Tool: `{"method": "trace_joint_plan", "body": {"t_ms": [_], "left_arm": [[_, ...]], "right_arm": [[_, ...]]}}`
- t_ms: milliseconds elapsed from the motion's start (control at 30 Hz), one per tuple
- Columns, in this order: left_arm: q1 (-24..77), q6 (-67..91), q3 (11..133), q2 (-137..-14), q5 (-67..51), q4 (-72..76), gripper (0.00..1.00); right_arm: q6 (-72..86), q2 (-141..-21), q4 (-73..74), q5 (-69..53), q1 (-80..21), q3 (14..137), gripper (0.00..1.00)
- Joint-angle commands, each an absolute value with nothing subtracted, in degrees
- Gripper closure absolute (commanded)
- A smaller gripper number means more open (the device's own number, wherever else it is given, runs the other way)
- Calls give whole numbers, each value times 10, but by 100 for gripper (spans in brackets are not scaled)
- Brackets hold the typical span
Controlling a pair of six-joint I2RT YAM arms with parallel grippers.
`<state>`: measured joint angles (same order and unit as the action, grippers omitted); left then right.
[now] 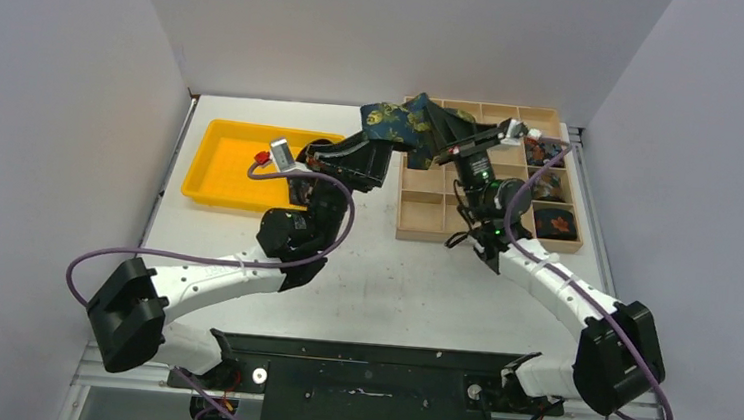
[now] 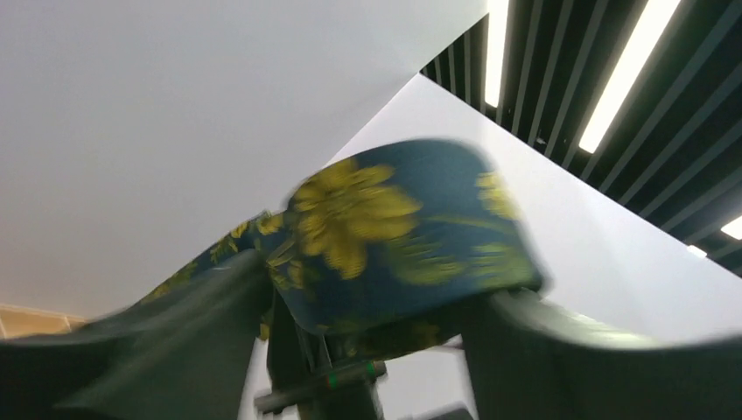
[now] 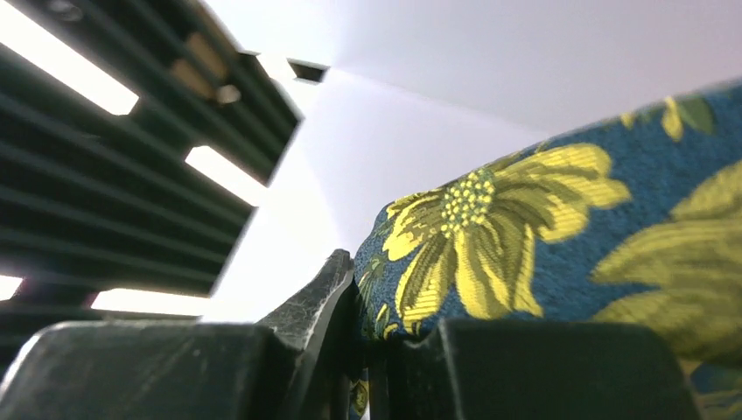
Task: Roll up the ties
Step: Flatten out the tie at the center of the board.
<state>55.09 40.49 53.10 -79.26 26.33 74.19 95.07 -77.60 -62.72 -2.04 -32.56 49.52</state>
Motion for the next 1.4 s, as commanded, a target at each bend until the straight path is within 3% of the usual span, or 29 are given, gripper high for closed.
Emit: {"method": "trace_joint_plan", "body": {"t_ms": [0, 67, 167, 367, 567, 667, 933, 1367], "left_arm": [[553, 338, 492, -682, 277, 677, 1], [552, 290, 472, -609, 306, 551, 3], [550, 224, 449, -501, 350, 399, 4], [549, 221, 401, -329, 329, 261, 3], [549, 242, 395, -280, 266, 223, 4], [549, 252, 383, -281, 228, 225, 3], [549, 246, 287, -285, 74, 374, 4], [548, 167, 363, -391, -125, 407, 4]], "right_arm": [[734, -656, -319, -141, -211, 609, 95], [546, -618, -111, -107, -185, 709, 95], [297, -585, 28, 63, -283, 821, 95], [216, -613, 149, 7, -344, 960, 95], [194, -665, 208, -134, -414, 1065, 95], [194, -666, 174, -214, -452, 1047, 95], [191, -610, 117, -214, -459, 938, 95], [262, -555, 37, -350, -458, 836, 95]]}}
